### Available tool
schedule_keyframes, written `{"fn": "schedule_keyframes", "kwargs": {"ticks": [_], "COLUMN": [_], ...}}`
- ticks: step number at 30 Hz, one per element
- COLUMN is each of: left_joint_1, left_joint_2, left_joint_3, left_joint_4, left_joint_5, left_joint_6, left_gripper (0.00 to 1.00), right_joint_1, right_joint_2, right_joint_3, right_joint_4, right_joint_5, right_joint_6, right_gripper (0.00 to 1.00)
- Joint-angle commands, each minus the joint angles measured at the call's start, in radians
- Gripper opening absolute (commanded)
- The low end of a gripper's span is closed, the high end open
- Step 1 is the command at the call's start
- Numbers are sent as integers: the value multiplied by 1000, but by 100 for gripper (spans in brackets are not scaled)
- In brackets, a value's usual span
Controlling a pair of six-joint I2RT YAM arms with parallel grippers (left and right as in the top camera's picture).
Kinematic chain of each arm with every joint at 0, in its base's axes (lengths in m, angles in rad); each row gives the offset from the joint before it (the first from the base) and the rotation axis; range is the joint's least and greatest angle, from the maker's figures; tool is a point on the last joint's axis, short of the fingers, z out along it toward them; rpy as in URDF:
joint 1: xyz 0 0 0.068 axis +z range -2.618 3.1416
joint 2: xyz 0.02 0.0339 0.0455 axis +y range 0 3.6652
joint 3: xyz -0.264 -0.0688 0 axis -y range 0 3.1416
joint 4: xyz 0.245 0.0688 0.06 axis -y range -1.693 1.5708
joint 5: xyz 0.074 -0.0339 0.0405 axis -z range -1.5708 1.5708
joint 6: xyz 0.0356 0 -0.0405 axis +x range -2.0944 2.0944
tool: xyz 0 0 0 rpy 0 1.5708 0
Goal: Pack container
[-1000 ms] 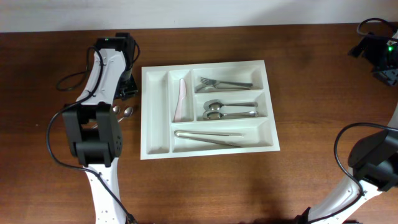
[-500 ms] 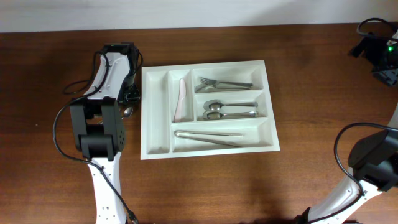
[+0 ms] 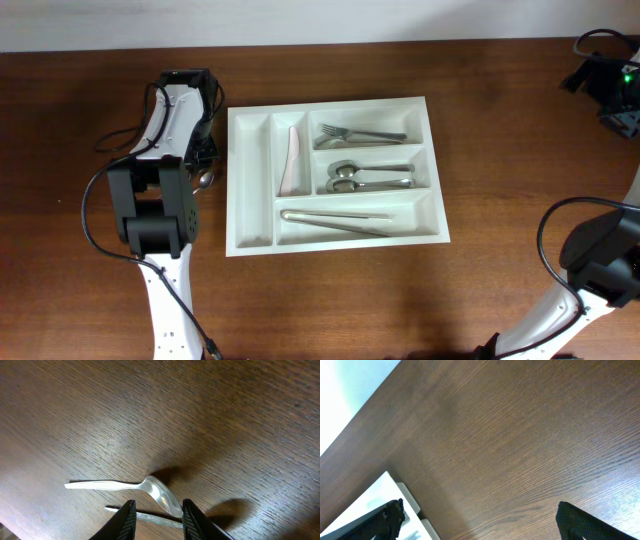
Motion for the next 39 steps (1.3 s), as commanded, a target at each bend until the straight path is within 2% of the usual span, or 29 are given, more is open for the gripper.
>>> {"fn": "schedule_keyframes", "kwargs": {"ticks": [1,15,22,31,35,39], "left_joint_1": [4,4,4,4,4,4], "left_joint_2": [17,52,52,52,52,51], "left_joint_3": [-2,-2,-2,-1,-2,0], "left_joint_4": [-5,-15,1,52,60,43], "left_joint_5": [-27,-27,-45,-53,-54,-95], "left_joint_6": [-5,-6,-4,82,103,127], "left_gripper": [32,31,24,14,2,2], "right_joint_1": [-5,-5,-5,-5,-5,-5], "right_joint_2": [-2,-2,-2,-2,-2,-2], "right_joint_3": [-3,-3,-3,-3,-3,-3], "right_joint_4": [0,0,0,0,0,0], "right_joint_5": [-5,-5,-5,-5,-5,-5], "right_joint_6": [9,8,8,8,8,8], "right_gripper": [99,99,99,99,99,99]}}
